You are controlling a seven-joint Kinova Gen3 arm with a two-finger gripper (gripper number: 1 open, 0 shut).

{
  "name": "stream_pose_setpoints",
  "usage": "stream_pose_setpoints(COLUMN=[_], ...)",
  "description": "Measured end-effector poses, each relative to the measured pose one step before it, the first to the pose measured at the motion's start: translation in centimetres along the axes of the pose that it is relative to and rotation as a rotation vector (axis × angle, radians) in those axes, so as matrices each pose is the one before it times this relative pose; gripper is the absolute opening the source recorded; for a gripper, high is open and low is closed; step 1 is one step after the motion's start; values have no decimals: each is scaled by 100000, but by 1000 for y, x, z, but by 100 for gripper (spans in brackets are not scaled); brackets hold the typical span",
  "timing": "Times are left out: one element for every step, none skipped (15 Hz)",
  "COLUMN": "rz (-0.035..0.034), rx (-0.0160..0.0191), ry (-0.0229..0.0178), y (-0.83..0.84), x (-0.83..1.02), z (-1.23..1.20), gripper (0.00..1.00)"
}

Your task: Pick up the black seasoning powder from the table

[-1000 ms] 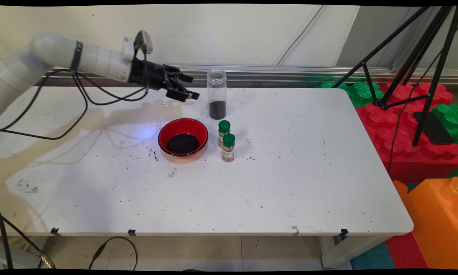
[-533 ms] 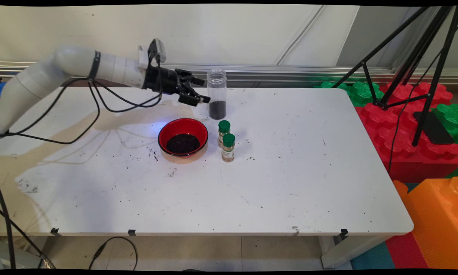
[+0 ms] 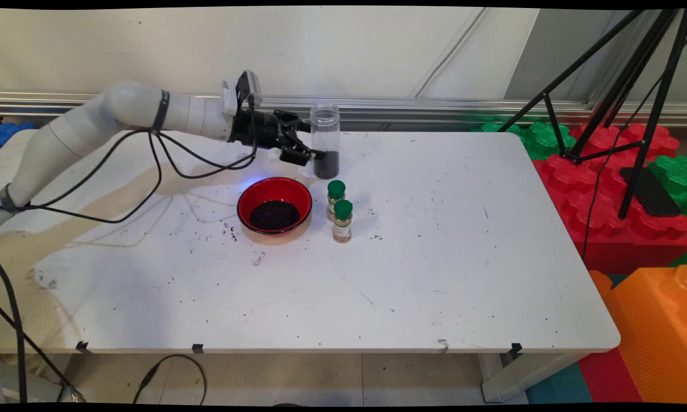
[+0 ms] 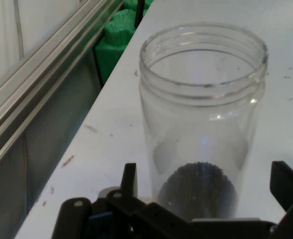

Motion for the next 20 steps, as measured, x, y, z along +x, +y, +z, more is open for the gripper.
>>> stream_pose_setpoints(rz=[169,131,106,193,113,122,79,76,78,30,-16,38,27,74,37,91,75,109,115,105], rx=[255,199,227,221,128,51,-11,-21,-25,-3,18,2,5,7,-14,3,-6,-33,-17,-18], ry=[308,212,337,417,408,317,202,311,350,332,276,279,245,205,87,153,82,76,56,66], y=[-44,-34,-40,-50,-35,-20,-6,-5,-1,2,-5,-11,-22,-24,-8,-24,-19,-20,-15,-18], x=[-206,-131,-186,-178,-158,-118,-68,-86,-82,-70,-47,-48,-69,-53,-39,-56,-33,-52,-33,-43], z=[274,168,230,279,265,220,149,210,224,213,169,204,173,138,81,130,86,115,80,100], gripper=[100,100,100,100,100,100,100,100,100,100,100,100,100,100,100,100,100,100,100,100])
